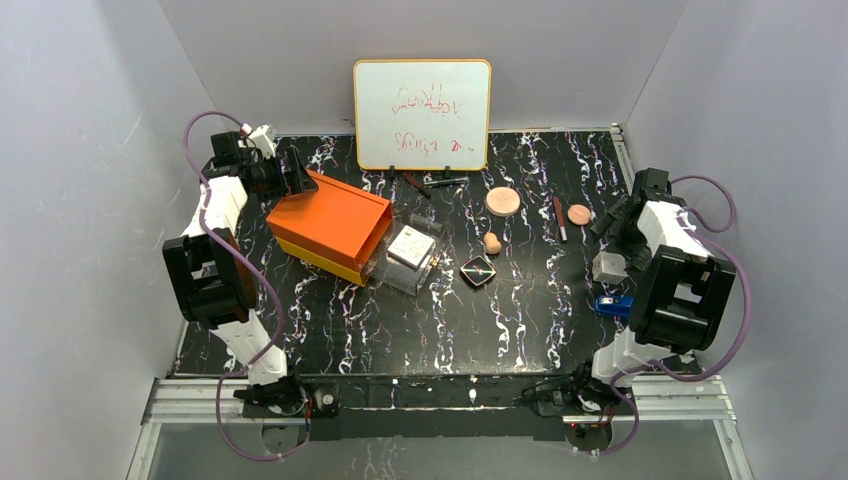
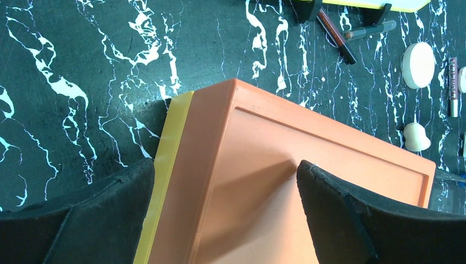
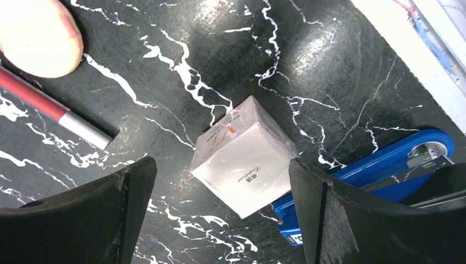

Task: Organize the makeup
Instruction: Pick up the makeup from the corner of the board.

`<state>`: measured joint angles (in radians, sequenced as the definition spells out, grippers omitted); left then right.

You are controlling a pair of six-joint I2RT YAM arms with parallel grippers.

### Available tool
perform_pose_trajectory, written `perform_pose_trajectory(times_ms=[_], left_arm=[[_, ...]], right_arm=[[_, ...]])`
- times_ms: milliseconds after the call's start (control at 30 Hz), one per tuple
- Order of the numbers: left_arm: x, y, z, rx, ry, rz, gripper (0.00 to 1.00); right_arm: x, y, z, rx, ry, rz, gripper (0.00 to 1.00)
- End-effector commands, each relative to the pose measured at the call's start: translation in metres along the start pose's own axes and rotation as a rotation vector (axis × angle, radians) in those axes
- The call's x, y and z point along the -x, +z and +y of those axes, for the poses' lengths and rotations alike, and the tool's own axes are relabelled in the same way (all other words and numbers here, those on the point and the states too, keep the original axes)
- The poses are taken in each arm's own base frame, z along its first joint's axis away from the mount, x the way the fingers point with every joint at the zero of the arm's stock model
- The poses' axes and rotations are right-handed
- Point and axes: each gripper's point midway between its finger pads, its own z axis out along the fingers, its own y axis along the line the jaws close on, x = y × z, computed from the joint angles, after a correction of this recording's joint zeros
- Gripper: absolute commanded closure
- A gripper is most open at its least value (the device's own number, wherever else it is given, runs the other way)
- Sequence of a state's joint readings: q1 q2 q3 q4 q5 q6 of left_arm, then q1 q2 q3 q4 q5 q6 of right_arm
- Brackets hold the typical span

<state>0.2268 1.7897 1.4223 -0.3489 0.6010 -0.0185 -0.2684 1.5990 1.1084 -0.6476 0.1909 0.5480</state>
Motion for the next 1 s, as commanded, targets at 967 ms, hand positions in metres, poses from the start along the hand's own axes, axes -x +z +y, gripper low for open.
perform_pose_trajectory(times_ms=[967], left_arm=[[0.016,-0.018,-0.012,0.005,0.039,-0.033,0.01]], right_arm=[[-0.001,-0.011,0.006,0.028,-0.016,0.001,0.03]])
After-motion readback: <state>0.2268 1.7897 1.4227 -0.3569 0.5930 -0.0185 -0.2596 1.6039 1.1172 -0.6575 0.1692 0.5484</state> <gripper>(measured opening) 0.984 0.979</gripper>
